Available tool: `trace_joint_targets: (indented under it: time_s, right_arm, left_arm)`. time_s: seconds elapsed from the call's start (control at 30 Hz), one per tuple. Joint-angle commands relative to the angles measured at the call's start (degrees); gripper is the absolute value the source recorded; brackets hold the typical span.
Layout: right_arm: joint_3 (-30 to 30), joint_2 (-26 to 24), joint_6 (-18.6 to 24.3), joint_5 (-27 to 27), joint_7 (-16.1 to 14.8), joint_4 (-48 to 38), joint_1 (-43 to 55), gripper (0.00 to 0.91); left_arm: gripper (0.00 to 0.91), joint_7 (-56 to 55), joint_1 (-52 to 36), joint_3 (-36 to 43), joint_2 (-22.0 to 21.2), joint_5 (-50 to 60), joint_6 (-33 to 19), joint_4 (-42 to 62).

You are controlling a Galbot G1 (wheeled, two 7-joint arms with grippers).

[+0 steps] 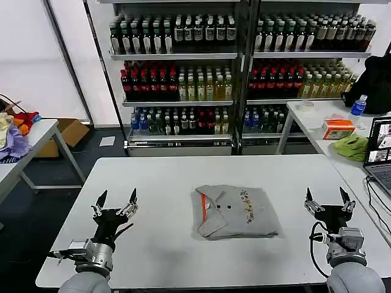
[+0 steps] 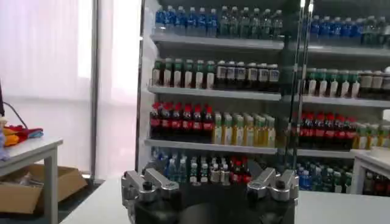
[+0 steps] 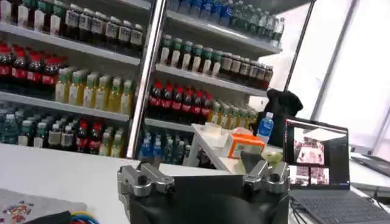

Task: Fold and organize the clothes.

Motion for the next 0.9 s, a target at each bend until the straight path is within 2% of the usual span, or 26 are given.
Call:
trace_joint_targets:
  time_s: [0.03,0.9]
  right_arm:
    - [0.7,0.0,0.0,0.4,0.0,0.4,-0.5,0.907]
    - [0.3,0.3,-0.4,0.1,-0.2,0.8,-0.2,0.907]
  left_arm:
    - [0.907,0.2,-0.1,0.0,-0.2,0.3,-0.5,0.3]
    - [0.907,2.2,0.2,-0.1,-0.2,2.6,0.8,0.1]
